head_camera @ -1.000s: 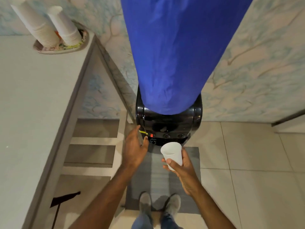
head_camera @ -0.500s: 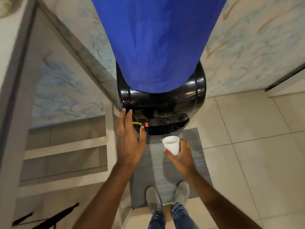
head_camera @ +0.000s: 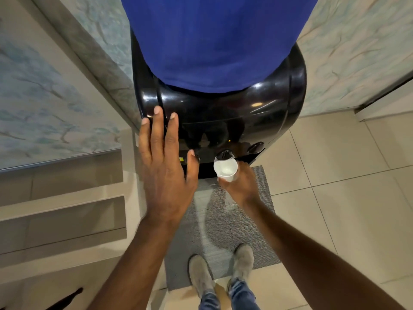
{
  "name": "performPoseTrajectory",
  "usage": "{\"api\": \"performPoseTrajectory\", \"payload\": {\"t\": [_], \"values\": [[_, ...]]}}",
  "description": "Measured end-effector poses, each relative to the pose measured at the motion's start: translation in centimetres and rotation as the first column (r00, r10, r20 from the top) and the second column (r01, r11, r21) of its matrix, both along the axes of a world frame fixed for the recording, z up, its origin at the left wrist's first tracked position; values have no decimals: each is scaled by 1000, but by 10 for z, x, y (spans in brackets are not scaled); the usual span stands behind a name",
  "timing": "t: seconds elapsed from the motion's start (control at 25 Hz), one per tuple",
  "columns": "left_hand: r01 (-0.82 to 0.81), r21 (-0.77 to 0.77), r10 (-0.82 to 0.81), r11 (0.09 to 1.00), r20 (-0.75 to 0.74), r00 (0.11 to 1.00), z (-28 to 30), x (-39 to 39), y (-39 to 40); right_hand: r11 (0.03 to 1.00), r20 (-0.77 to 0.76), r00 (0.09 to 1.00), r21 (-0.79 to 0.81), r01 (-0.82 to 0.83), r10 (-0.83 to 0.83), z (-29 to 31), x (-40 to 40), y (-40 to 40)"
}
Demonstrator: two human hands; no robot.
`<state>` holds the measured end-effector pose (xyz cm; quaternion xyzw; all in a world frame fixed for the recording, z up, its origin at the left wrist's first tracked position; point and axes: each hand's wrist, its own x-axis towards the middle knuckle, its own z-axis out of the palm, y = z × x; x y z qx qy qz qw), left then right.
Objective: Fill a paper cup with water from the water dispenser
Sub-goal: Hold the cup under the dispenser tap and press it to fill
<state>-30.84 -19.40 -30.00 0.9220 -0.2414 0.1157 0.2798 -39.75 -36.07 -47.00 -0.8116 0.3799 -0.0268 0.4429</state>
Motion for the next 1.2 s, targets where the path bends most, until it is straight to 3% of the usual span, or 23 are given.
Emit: {"api": "performPoseTrajectory", "payload": {"t": [0.48,1.2], "values": [[29,-17,-28,999,61,998,-18,6,1,998,-10,999,-39,-49,49,-46,28,-1],[46,-35,-44,998,46,998,-16,6,3,999,-33,998,-5,-48,47,-47,25,-3]]}}
